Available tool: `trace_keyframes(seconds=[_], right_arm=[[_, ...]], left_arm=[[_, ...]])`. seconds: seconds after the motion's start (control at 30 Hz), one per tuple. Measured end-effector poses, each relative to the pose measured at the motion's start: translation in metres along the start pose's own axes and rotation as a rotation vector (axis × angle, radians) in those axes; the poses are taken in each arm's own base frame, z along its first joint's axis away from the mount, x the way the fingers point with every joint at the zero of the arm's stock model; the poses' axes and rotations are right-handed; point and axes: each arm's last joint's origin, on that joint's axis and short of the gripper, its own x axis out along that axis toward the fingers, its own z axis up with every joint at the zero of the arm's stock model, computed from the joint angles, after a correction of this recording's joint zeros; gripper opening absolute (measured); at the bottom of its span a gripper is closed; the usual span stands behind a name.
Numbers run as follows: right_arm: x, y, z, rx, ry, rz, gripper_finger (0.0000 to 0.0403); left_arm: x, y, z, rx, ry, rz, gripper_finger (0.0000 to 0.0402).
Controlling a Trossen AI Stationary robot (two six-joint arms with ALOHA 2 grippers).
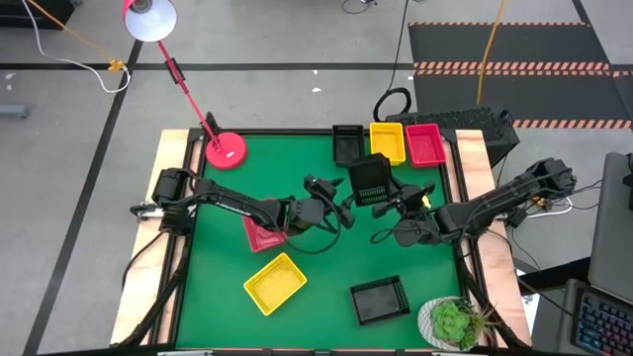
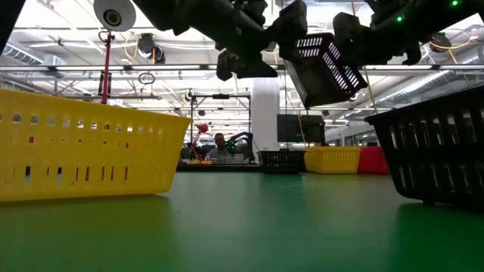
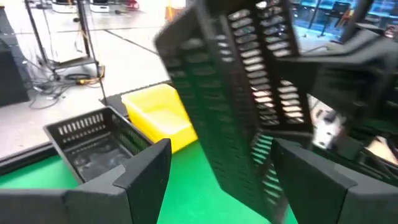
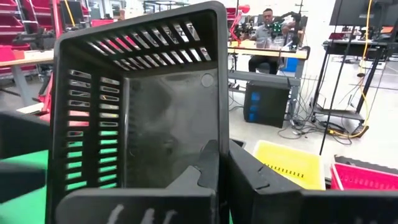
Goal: Stack baskets by color
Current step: Stack the middle black bin on the top black bin
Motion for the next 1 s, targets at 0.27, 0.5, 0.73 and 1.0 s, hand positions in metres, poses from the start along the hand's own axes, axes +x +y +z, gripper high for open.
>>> trace_keyframes(seconds=[0.27, 0.5, 0.73, 1.0], right_arm=[[0.000, 0.005, 0.007, 0.009, -0.011, 0.017, 0.0004], [0.000, 0.006, 0.007, 0.002, -0.011, 0.019, 0.0004], [0.000, 0.007, 0.008, 0.038, 0.000, 0.039, 0.0009], [-0.001, 0.012, 0.013, 0.051, 0.027, 0.131, 0.0075]], left_arm=[[0.013, 0.011, 0.004, -0.040, 0.022, -0.058, 0.0250], [0.012, 0.010, 0.004, -0.028, 0.024, -0.069, 0.0153], [0.012, 0.011, 0.004, -0.023, 0.023, -0.060, 0.0049], [0.014, 0.014, 0.005, 0.006, 0.019, -0.033, 0.0018]])
